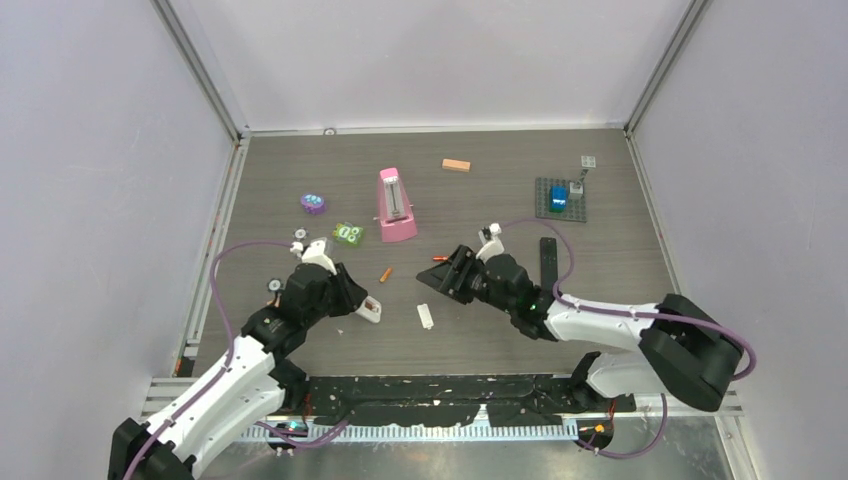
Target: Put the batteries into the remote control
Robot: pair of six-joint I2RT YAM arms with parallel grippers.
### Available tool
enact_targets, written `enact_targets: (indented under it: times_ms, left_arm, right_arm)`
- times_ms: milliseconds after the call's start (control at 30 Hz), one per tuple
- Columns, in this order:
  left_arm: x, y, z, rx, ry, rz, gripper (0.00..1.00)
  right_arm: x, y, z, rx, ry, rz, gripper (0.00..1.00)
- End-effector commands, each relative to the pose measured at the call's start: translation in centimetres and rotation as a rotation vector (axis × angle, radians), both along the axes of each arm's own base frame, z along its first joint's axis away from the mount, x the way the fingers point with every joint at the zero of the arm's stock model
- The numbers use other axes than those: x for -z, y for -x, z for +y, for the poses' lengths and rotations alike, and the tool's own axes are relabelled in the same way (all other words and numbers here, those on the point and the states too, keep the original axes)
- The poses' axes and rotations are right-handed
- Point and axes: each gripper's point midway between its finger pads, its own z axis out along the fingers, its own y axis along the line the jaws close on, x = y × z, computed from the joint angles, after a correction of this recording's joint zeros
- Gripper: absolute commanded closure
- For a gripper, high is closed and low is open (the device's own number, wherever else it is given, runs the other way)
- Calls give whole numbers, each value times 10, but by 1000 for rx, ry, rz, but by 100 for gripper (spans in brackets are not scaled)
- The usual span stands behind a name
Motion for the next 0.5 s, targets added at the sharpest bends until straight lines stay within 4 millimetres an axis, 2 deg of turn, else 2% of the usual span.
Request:
enact_targets:
  times_ms: [0, 33, 67, 100, 133, 233, 267, 300, 333, 367, 467]
  left_arm:
    - [-6, 3, 12, 23, -99, -7, 100]
    - [-12, 4, 8, 46, -83, -17, 100]
    - [-18, 4, 4, 68, -70, -31, 100]
    - [-24, 4, -1, 95, -54, -44, 100]
    - [-32, 5, -6, 124, -39, -62, 100]
    - [-54, 12, -23, 244, 14, -110, 100]
    - [-61, 15, -29, 287, 34, -132, 100]
    - [-68, 18, -36, 336, 61, -155, 100]
    - [-77, 22, -44, 387, 93, -185, 100]
    - [-85, 25, -51, 432, 122, -212, 100]
    - [-108, 37, -71, 570, 208, -275, 100]
  right_arm:
    - [22, -10, -30, 8, 397, -53, 37]
    - [15, -13, -29, -8, 421, -85, 36]
    - [21, -9, -34, -38, 476, -89, 36]
    - [14, -10, -31, -55, 479, -111, 35]
    - [16, -5, -33, -100, 511, -127, 34]
    - [4, 9, -26, -236, 497, -222, 29]
    - [-9, 16, -19, -309, 462, -301, 27]
    - [-11, 22, -17, -349, 449, -336, 24]
    - [-25, 32, -12, -421, 406, -416, 22]
    - [-28, 39, -11, -455, 390, -443, 19]
    - [-53, 61, -6, -581, 318, -573, 14]
